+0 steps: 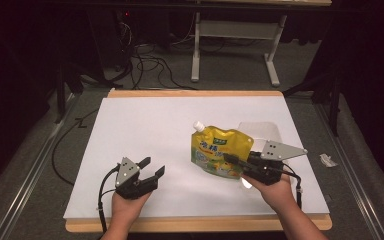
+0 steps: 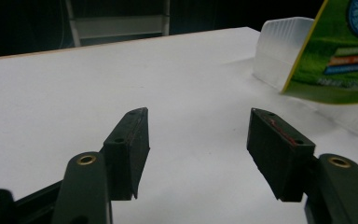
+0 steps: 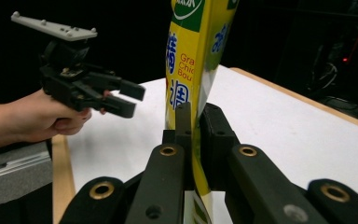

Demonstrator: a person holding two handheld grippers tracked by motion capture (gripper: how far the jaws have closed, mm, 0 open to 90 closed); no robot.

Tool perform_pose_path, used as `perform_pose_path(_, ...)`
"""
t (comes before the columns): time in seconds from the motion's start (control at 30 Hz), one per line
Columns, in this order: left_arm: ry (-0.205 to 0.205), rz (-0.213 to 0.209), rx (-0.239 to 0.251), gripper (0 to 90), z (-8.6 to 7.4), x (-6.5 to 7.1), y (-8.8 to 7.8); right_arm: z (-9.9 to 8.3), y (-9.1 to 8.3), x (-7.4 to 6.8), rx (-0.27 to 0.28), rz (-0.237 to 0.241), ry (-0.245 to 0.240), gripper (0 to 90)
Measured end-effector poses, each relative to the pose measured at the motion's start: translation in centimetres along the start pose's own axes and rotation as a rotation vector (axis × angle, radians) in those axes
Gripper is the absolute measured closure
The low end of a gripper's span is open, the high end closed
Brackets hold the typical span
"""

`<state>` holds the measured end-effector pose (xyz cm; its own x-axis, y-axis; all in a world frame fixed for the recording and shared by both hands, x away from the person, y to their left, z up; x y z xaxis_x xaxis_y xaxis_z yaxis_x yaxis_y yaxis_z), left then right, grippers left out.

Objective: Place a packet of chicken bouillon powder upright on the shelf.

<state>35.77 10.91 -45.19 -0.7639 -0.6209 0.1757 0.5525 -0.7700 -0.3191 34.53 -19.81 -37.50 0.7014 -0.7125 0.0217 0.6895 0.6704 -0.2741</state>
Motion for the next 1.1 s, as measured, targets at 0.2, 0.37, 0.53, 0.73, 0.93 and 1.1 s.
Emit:
perform_pose_path(0.2,0.003,-0.009,0.0,37.7,0.0,0.1,0.1,0.1,-0.9,2.0,0.002,-0.031,0.006,87.9)
perform_pose_path(0.37,-0.001,-0.008,0.001,37.4,0.0,0.0,-0.1,0.1,-1.9,3.8,0.011,-0.067,0.027,87.9)
perform_pose_path(0.53,0.0,-0.01,-0.004,37.0,0.0,0.0,0.0,-0.1,-2.8,5.4,0.011,-0.103,0.041,87.9)
perform_pose_path(0.73,0.0,-0.011,-0.002,37.0,0.0,0.0,0.0,-0.4,-3.7,7.1,0.018,-0.138,0.047,87.9)
perform_pose_path(0.93,0.0,-0.012,-0.005,36.9,0.0,-0.1,0.0,-0.8,-4.5,8.9,0.017,-0.177,0.06,88.0)
perform_pose_path(1.1,0.0,-0.013,-0.003,36.9,0.0,-0.1,0.0,-1.4,-5.1,10.4,0.009,-0.208,0.069,88.0)
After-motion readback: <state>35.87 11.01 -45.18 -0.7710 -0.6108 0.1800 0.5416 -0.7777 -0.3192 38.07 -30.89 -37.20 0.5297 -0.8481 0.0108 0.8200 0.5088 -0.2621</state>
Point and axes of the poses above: each handheld gripper's, and its own axes: y roughly forward along the jaws, z roughly out of its top, x roughly to its right, the point moved 5 cm from there along y, roughly forward along the jaws, and after that the axes turned 13 degrees about -z, right-handed, at the moved point
